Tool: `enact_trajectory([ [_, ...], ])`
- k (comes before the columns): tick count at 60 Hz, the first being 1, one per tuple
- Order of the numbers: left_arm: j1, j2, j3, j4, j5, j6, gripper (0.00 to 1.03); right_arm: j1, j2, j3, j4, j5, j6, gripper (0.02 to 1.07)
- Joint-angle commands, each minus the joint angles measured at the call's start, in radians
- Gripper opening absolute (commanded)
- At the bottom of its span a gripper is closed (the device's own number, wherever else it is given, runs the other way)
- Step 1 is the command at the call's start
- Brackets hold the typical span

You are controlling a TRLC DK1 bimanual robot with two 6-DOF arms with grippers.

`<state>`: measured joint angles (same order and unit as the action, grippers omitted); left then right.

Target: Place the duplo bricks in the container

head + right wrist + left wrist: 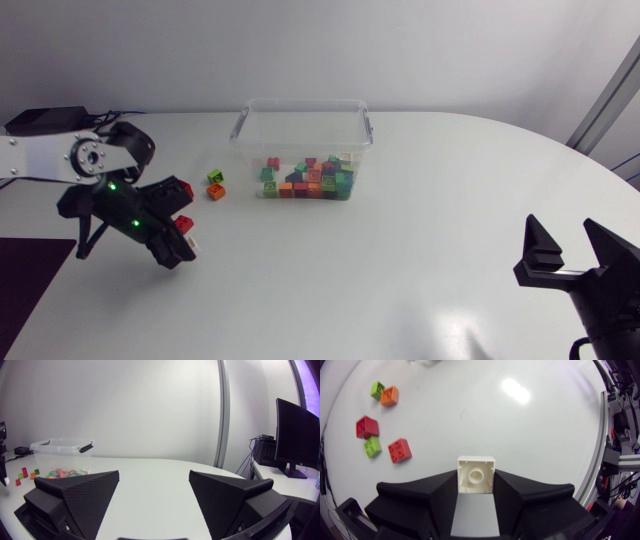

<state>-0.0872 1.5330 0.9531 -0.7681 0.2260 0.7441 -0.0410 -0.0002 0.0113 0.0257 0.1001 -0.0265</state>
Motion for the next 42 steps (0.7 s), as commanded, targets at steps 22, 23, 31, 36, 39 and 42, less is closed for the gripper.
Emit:
enact_trajectory([
  [22, -0.131, -0.002, 0.463, 0.076, 0.118, -0.436, 0.27, 0.003, -0.004, -0.016, -0.004, -0.005, 0.017, 1.03],
  [23, -0.126, 0.001, 0.469, 0.089, 0.119, -0.446, 0.27, 0.003, -0.006, -0.016, -0.004, -0.005, 0.017, 1.03],
  [31, -0.108, 0.039, 0.504, 0.182, 0.164, -0.526, 0.27, 0.003, -0.004, -0.016, -0.004, -0.005, 0.017, 1.03],
  [36, -0.12, 0.062, 0.524, 0.222, 0.164, -0.542, 0.27, 0.003, -0.006, -0.016, -0.004, -0.005, 0.017, 1.03],
  [39, -0.132, 0.09, 0.556, 0.231, 0.164, -0.552, 0.27, 0.003, -0.006, -0.016, -0.004, -0.005, 0.017, 1.03],
  [42, -0.14, 0.118, 0.589, 0.23, 0.164, -0.557, 0.27, 0.003, -0.006, -0.016, -0.004, -0.005, 0.017, 1.03],
])
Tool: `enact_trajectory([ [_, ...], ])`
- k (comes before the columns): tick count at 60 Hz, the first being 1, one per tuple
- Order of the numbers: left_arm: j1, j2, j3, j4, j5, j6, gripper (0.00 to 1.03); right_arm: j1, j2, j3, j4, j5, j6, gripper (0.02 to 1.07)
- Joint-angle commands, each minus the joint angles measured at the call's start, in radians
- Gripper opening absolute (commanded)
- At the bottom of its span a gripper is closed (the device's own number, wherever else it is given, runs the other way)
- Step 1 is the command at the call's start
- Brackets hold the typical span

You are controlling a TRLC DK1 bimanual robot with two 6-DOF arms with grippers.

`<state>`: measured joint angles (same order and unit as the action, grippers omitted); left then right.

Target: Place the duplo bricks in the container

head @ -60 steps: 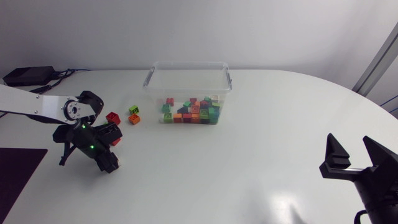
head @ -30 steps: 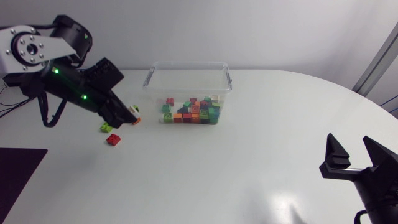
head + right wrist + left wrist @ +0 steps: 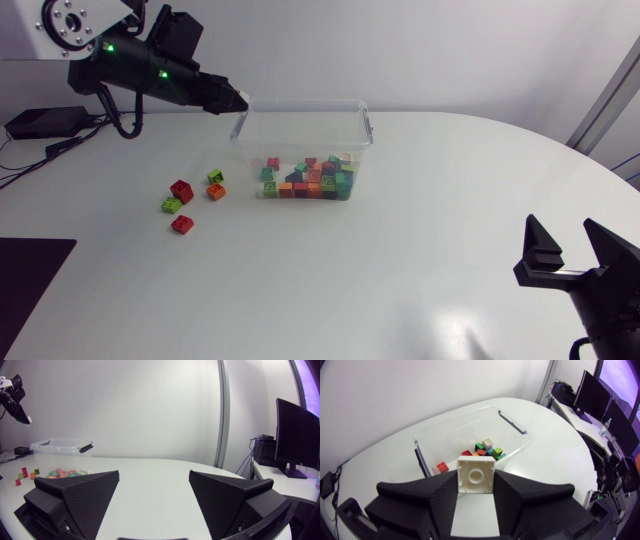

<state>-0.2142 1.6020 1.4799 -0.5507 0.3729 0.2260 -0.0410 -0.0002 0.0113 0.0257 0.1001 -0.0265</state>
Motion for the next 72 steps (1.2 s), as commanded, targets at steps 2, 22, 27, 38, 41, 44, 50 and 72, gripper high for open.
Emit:
enact_trajectory([
  [2, -0.03, 0.076, 0.089, 0.011, 0.014, -0.043, 0.28, 0.003, -0.006, -0.016, -0.004, -0.005, 0.017, 1.03],
  [22, -0.109, 0.277, 0.346, -0.117, -0.114, -0.047, 0.3, 0.003, -0.004, -0.016, -0.004, -0.005, 0.017, 1.03],
  [27, -0.111, 0.302, 0.378, -0.117, -0.138, -0.043, 0.31, 0.003, -0.004, -0.016, -0.004, -0.005, 0.017, 1.03],
  [38, -0.113, 0.366, 0.41, -0.098, -0.207, -0.024, 0.33, 0.003, -0.006, -0.016, -0.004, -0.005, 0.017, 1.03],
  [41, -0.114, 0.388, 0.415, -0.086, -0.23, -0.025, 0.41, 0.003, -0.004, -0.016, -0.004, -0.005, 0.017, 1.03],
  [44, -0.113, 0.395, 0.404, -0.06, -0.256, -0.031, 0.73, 0.003, -0.004, -0.016, -0.004, -0.005, 0.017, 1.03],
  [50, -0.102, 0.349, 0.33, 0.02, -0.261, -0.028, 0.99, 0.003, -0.006, -0.016, -0.004, -0.005, 0.017, 1.03],
  [72, 0.226, 0.176, 0.192, 0.026, -0.146, 0.087, 0.99, 0.003, -0.006, -0.016, -0.004, -0.005, 0.017, 1.03],
])
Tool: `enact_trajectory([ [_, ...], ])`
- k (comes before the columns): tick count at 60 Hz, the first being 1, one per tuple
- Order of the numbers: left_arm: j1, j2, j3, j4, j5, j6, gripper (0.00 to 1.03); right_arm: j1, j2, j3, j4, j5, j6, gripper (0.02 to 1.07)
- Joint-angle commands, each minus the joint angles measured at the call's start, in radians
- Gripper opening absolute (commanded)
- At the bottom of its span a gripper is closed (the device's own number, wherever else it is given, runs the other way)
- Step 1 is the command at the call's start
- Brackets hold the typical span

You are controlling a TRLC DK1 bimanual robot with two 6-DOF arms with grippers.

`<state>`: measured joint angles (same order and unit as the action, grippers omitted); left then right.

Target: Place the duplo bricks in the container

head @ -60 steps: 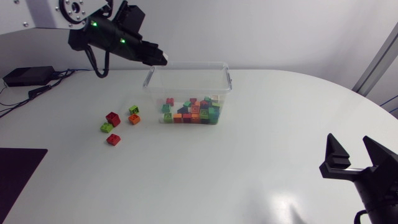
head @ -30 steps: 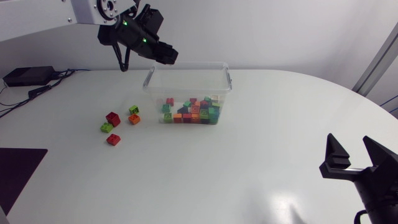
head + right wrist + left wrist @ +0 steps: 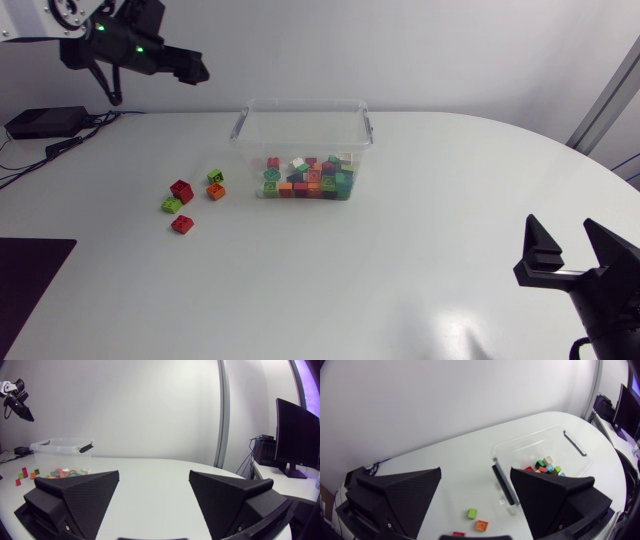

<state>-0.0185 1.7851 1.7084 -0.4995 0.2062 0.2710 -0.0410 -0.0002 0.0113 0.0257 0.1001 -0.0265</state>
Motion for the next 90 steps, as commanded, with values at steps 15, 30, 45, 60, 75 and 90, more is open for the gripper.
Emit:
enact_trajectory([
  [15, 0.084, 0.063, -0.124, -0.042, 0.024, 0.143, 0.98, 0.003, -0.006, -0.016, -0.004, -0.005, 0.017, 1.03],
  [30, 0.072, 0.191, -0.161, -0.017, 0.015, 0.189, 0.91, 0.003, -0.006, -0.016, -0.004, -0.005, 0.017, 1.03],
  [45, 0.049, 0.316, -0.142, 0.05, -0.013, 0.215, 0.91, 0.003, -0.006, -0.016, -0.004, -0.005, 0.017, 1.03],
  [60, 0.034, 0.408, -0.076, 0.072, -0.024, 0.214, 0.91, 0.003, -0.006, -0.016, -0.004, -0.005, 0.017, 1.03],
  [75, 0.034, 0.476, -0.01, 0.072, -0.03, 0.214, 0.81, 0.003, -0.006, -0.016, -0.004, -0.005, 0.017, 1.03],
  [90, 0.032, 0.528, 0.03, 0.061, -0.033, 0.217, 0.58, 0.003, -0.006, -0.016, -0.004, -0.005, 0.017, 1.03],
])
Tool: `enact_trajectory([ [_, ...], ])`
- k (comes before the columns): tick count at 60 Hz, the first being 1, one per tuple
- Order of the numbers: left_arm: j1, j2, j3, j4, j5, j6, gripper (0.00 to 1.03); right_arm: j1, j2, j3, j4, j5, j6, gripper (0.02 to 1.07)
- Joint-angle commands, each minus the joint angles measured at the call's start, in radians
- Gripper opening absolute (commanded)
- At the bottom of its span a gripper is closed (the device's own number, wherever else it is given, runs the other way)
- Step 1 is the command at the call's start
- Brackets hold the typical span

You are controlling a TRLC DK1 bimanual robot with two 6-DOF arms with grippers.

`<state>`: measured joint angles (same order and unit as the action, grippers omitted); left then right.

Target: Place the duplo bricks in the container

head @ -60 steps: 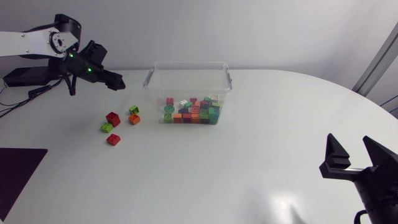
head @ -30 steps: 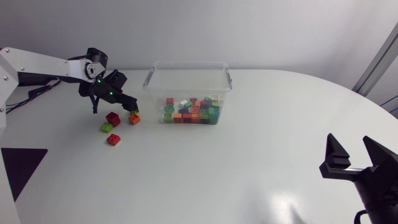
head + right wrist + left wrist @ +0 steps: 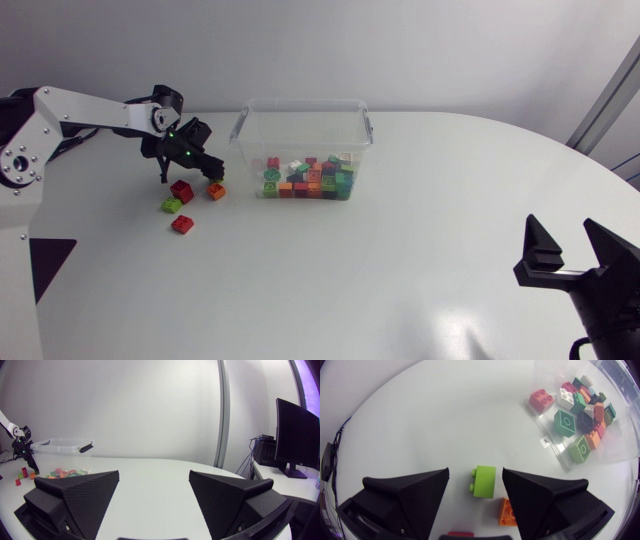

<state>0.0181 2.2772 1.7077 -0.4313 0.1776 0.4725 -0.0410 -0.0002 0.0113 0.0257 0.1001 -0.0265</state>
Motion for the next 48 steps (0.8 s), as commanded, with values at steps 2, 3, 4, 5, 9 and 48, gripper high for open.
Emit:
enact_trajectory([
  [2, -0.006, 0.042, 0.036, -0.015, -0.006, 0.015, 0.55, 0.003, -0.006, -0.016, -0.004, -0.005, 0.017, 1.03],
  [3, -0.006, 0.044, 0.036, -0.015, -0.006, 0.015, 0.54, 0.003, -0.006, -0.016, -0.004, -0.005, 0.017, 1.03],
  [4, -0.007, 0.048, 0.038, -0.02, -0.007, 0.02, 0.5, 0.003, -0.006, -0.016, -0.004, -0.005, 0.017, 1.03],
  [5, -0.007, 0.051, 0.041, -0.02, -0.009, 0.02, 0.49, 0.003, -0.006, -0.016, -0.004, -0.005, 0.017, 1.03],
  [9, -0.012, 0.059, 0.043, -0.021, -0.013, 0.026, 0.37, 0.003, -0.006, -0.016, -0.004, -0.005, 0.017, 1.03],
  [48, -0.012, -0.407, -0.074, -0.164, -0.01, 0.029, 0.24, 0.003, -0.006, -0.016, -0.004, -0.005, 0.017, 1.03],
])
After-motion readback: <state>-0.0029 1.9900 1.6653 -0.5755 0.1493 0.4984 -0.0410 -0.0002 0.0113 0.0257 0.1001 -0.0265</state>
